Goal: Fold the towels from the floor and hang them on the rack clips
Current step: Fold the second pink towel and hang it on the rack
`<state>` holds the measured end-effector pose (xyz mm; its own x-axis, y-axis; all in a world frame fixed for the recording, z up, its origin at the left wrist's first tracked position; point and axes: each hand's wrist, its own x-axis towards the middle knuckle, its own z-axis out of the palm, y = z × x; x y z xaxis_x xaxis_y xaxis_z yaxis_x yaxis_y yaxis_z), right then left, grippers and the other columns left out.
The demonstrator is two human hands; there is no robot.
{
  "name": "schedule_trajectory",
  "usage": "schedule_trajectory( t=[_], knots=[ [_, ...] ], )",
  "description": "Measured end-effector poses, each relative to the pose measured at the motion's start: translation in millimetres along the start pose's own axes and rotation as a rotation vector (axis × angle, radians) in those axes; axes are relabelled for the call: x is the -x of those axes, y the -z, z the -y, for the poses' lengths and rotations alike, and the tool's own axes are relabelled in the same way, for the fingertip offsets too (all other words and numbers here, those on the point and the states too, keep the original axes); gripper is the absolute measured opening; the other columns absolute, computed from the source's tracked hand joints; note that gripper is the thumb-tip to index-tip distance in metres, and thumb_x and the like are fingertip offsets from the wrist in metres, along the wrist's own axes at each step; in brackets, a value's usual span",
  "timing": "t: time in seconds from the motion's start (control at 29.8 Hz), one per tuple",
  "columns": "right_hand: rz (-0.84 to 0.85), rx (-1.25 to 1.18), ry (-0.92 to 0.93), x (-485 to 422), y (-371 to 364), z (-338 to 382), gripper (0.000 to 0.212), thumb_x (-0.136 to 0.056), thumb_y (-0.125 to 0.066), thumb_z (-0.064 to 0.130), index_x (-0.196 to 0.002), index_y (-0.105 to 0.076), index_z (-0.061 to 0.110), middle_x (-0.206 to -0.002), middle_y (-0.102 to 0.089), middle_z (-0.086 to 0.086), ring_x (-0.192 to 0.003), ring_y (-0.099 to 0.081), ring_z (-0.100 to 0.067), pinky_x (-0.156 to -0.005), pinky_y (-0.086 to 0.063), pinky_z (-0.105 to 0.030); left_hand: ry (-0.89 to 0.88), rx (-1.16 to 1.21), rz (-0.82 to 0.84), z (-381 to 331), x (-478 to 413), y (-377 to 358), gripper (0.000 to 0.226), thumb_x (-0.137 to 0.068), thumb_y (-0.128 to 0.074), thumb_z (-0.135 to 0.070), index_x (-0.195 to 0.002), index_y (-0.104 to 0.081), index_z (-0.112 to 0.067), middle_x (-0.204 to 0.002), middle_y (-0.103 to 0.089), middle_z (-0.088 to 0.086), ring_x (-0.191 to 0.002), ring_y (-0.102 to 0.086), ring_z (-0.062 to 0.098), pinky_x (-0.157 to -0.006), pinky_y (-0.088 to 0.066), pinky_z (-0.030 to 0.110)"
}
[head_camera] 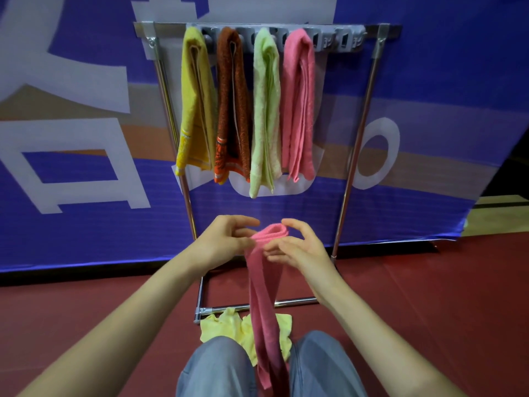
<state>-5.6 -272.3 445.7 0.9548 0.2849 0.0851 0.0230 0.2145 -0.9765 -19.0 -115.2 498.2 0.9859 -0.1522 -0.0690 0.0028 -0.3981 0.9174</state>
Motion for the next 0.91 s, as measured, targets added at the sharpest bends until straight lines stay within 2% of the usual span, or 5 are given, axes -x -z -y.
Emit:
schedule_trajectory(
  t=[0.1,0.2,0.47,0.7,0.91],
  knots=[
    [-0.074,0.306,0.065,-6,11,-4,0.046,-0.082,-0.059,0.003,-0.119,-0.043,0.025,-0.074,-0.05,0.0,-0.064,-0.05,-0.001,-0.068,-0.045,-0.013,-0.032,0.009,0.077,-5,4,3,0.039,-0.085,-0.05,0.008,-0.122,-0.049,-0.002,-0.087,-0.066,0.003,-0.064,-0.065,-0.002,-0.063,-0.052,0.01],
    [-0.061,0.47,0.066,-7,14,0,0.014,-0.083,-0.061,0.012,-0.088,-0.061,0.024,-0.087,-0.049,-0.003,-0.066,-0.049,0.002,-0.068,-0.039,-0.006,-0.042,0.014,0.093,-8,6,12,0.038,-0.085,-0.05,0.007,-0.122,-0.049,-0.003,-0.089,-0.066,0.001,-0.067,-0.066,-0.003,-0.065,-0.052,0.01],
    [0.007,0.395,0.135,-6,2,16,0.017,-0.084,-0.059,0.018,-0.074,-0.065,0.006,-0.07,-0.053,-0.01,-0.067,-0.044,-0.015,-0.059,-0.035,-0.02,-0.098,-0.317,0.101,-24,4,10,0.03,-0.082,-0.061,-0.03,-0.109,-0.059,-0.018,-0.089,-0.065,0.001,-0.082,-0.061,0.014,-0.071,-0.051,0.019],
    [-0.037,0.276,0.086,-3,7,23,0.029,-0.083,-0.06,0.024,-0.054,-0.061,0.021,-0.048,-0.056,0.012,-0.049,-0.048,0.002,-0.054,-0.039,-0.015,-0.108,-0.412,0.116,-29,2,7,0.034,-0.078,-0.066,-0.031,-0.105,-0.064,-0.011,-0.103,-0.067,0.01,-0.095,-0.064,0.023,-0.087,-0.053,0.039],
    [0.047,0.14,0.082,-3,12,24,0.016,-0.077,-0.058,0.034,-0.074,-0.066,0.02,-0.073,-0.066,0.004,-0.074,-0.06,-0.012,-0.073,-0.048,-0.028,-0.218,-0.305,0.074,-40,-3,5,0.02,-0.083,-0.061,-0.02,-0.093,-0.064,-0.003,-0.087,-0.065,0.012,-0.073,-0.061,0.008,-0.065,-0.051,0.019]
  ],
)
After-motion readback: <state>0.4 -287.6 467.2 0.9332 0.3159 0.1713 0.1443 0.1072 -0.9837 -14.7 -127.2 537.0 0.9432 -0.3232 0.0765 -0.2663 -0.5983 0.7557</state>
